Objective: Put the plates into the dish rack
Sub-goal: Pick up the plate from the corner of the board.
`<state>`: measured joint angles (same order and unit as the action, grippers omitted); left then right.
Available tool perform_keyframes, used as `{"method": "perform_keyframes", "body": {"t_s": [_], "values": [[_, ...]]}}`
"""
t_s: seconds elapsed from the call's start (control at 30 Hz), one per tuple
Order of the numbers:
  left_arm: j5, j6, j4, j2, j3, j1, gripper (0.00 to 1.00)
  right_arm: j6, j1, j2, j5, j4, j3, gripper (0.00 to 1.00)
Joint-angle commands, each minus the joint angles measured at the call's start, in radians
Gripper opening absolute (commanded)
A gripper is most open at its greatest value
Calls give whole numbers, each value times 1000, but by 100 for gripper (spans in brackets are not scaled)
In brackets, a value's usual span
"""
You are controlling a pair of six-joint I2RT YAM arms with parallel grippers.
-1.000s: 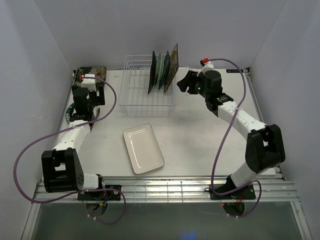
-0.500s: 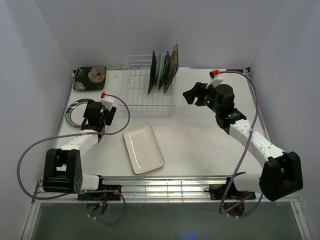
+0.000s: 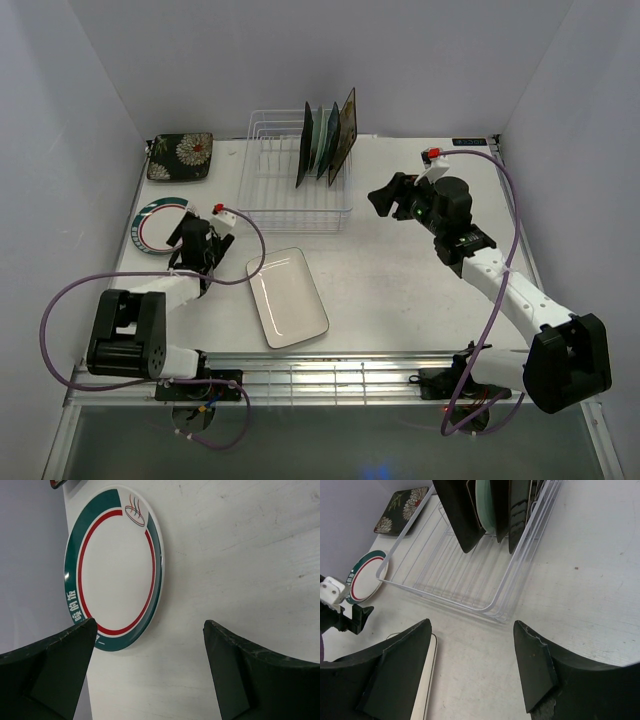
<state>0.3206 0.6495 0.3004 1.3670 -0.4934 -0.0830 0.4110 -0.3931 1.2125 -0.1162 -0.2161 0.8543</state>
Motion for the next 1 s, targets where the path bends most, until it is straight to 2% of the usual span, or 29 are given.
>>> {"method": "perform_keyframes", "body": {"t_s": [0.0, 0.17, 0.4, 0.6, 0.97], "values": [[34, 78, 104, 43, 23, -1, 98, -12, 0, -30, -13, -29, -8, 73], [57, 94, 134, 147, -2, 6, 96, -9, 0, -25, -17, -35, -9, 73], [38, 136, 207, 216, -23, 40, 87, -5, 0, -28, -16, -40, -15, 73], [23, 173, 272, 276, -28, 71, 84, -5, 0, -30, -19, -40, -12, 73], [40, 257, 378, 392, -50, 80, 71, -5, 0, -59, -11, -34, -20, 73]]}}
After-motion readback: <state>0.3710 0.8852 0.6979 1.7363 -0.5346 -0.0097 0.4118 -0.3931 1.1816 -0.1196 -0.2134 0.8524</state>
